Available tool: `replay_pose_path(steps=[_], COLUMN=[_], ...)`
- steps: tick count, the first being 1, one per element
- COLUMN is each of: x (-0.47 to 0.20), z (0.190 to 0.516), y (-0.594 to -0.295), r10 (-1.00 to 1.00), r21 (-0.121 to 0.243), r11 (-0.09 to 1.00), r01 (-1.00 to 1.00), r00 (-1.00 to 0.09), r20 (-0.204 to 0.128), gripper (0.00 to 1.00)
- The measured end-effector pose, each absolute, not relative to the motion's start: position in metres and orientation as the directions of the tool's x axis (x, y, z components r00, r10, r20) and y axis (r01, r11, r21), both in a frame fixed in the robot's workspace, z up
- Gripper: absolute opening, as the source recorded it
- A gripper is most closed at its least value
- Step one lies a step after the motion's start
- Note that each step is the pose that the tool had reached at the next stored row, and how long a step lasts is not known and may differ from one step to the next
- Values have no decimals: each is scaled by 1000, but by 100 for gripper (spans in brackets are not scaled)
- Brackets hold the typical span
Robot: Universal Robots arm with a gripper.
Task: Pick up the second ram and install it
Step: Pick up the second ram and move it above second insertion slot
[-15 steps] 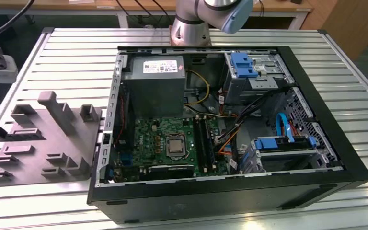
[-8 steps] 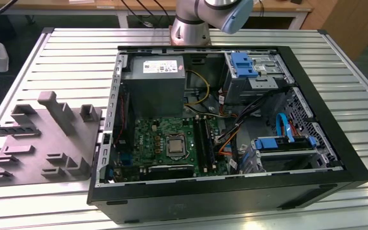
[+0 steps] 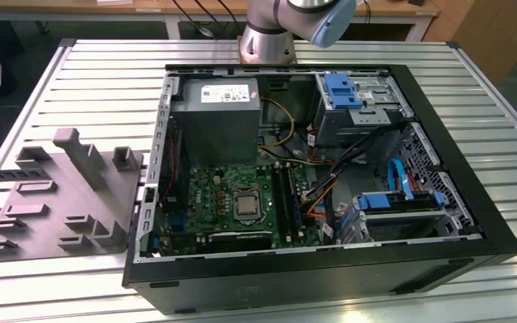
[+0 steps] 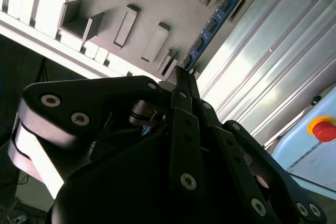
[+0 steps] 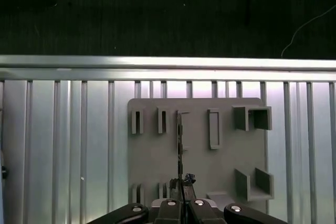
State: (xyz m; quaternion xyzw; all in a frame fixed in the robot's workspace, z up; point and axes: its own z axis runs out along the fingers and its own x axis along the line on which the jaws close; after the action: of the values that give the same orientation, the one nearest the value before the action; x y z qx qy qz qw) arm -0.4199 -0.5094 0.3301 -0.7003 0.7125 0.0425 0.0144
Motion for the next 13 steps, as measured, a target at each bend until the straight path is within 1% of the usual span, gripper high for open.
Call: replay_pose_path(steps=[13], x=[-420], z=[356], y=[-509], r10=[-995], r21=[40], r11=[15], r01=[-999], r00=[-19], r20=[-93], gripper=[12])
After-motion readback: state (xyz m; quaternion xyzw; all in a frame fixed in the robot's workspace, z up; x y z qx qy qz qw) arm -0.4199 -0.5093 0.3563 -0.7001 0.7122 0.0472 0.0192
